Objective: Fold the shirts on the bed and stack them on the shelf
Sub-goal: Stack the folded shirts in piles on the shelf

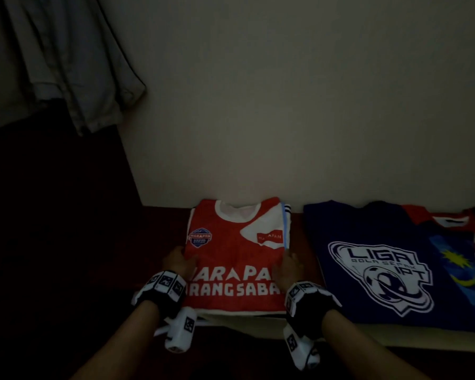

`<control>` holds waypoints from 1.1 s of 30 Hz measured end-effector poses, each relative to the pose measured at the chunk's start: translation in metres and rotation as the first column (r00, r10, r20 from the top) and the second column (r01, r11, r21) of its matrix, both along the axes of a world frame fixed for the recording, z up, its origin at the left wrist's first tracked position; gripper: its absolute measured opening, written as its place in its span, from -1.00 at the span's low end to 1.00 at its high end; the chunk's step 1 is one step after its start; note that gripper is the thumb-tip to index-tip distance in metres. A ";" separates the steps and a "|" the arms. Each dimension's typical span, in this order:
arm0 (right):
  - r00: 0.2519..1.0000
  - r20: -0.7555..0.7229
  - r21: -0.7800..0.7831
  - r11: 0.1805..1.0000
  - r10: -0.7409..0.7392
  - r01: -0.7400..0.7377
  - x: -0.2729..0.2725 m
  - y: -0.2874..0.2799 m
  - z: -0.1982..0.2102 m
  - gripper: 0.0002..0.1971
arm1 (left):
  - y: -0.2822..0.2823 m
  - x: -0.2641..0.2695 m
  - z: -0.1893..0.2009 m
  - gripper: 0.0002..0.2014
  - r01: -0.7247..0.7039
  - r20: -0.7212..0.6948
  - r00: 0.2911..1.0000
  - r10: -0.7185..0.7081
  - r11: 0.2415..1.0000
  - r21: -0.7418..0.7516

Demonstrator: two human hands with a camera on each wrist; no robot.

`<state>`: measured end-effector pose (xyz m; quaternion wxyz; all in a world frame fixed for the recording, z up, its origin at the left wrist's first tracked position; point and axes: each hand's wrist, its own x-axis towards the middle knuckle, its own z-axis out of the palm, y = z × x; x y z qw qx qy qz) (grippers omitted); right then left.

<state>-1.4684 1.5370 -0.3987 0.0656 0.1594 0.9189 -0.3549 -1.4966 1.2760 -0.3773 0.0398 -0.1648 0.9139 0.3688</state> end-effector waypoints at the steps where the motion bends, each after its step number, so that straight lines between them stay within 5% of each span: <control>1: 1.000 -0.009 -0.004 1.000 -0.004 0.004 -0.002 -0.006 -0.002 -0.39 | -0.004 -0.002 0.001 -0.50 -0.002 0.004 1.000 0.002 1.000 0.018; 13: 0.980 -0.029 -0.082 0.977 0.195 -0.197 -0.030 -0.130 -0.005 -0.34 | -0.129 -0.018 0.015 -0.64 -0.162 -0.013 0.986 0.164 0.983 0.081; 19: 0.950 -0.052 -0.207 0.927 0.307 -0.311 -0.047 -0.169 -0.004 -0.37 | -0.163 -0.031 0.026 -0.62 -0.204 -0.037 0.978 0.204 0.979 -0.010; 23: 0.946 -0.106 -0.306 0.895 0.307 -0.325 -0.058 -0.160 -0.037 -0.21 | -0.167 -0.031 0.026 -0.67 -0.223 -0.036 0.975 0.220 0.966 -0.130; 28: 0.942 -0.321 -0.273 0.942 0.101 -0.194 -0.005 -0.151 -0.012 -0.75 | -0.165 -0.013 0.024 -0.69 -0.255 -0.034 0.967 0.253 0.945 -0.206; 33: 0.963 -0.139 -0.234 0.937 0.230 -0.258 0.013 -0.153 -0.005 -0.61 | -0.164 0.015 0.024 -0.59 -0.253 0.061 0.958 0.279 0.929 -0.270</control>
